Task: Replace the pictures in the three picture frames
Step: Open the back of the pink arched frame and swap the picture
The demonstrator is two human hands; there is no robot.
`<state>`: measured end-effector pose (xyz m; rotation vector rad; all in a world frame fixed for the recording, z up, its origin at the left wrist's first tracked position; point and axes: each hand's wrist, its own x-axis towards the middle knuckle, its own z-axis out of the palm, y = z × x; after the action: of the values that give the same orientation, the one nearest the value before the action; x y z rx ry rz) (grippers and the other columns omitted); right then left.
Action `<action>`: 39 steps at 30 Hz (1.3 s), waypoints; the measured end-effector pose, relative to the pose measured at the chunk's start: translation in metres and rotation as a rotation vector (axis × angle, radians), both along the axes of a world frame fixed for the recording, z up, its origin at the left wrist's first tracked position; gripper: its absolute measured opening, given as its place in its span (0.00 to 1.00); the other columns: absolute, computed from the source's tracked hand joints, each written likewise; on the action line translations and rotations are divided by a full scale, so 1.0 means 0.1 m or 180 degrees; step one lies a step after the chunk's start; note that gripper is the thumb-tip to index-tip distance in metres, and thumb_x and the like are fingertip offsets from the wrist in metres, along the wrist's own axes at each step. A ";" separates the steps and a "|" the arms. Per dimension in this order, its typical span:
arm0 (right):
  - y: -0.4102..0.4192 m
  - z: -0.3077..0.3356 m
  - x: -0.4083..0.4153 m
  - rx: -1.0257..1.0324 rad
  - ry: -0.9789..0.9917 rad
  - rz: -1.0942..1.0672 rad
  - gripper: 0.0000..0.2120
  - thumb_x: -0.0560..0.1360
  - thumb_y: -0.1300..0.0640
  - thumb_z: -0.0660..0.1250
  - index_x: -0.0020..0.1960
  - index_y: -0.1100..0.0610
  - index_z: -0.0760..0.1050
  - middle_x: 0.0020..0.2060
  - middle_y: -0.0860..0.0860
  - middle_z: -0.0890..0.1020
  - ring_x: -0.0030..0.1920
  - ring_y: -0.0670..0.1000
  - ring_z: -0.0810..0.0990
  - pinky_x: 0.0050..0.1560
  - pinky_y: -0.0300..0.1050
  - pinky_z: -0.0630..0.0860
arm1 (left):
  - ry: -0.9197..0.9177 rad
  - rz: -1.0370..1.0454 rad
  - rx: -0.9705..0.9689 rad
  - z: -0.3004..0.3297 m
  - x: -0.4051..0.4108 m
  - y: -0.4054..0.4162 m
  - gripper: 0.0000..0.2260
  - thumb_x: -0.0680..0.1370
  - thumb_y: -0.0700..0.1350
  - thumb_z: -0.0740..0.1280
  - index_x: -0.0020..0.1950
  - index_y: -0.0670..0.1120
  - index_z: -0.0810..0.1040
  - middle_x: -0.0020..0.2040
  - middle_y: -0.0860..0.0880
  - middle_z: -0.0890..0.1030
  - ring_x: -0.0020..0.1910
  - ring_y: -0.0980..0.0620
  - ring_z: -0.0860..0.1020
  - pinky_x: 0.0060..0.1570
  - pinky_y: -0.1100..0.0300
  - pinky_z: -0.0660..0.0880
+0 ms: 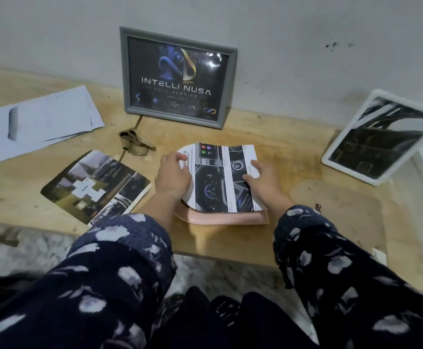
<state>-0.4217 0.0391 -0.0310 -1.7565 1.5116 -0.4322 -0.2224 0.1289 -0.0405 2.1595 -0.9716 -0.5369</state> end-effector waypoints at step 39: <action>0.15 -0.07 -0.94 -0.0261 0.0133 -0.0506 0.18 0.79 0.59 0.61 0.68 0.55 0.69 0.65 0.53 0.71 0.63 0.51 0.74 0.62 0.40 0.67 | -0.1359 -0.0812 0.1119 0.09 -1.07 -0.40 0.21 0.79 0.52 0.61 0.71 0.49 0.67 0.72 0.44 0.63 0.69 0.42 0.60 0.64 0.46 0.60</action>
<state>-0.5159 0.0538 -0.0385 -1.7235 1.6919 -0.5474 -0.3294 0.0885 -0.0312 2.5420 -1.4917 -0.3918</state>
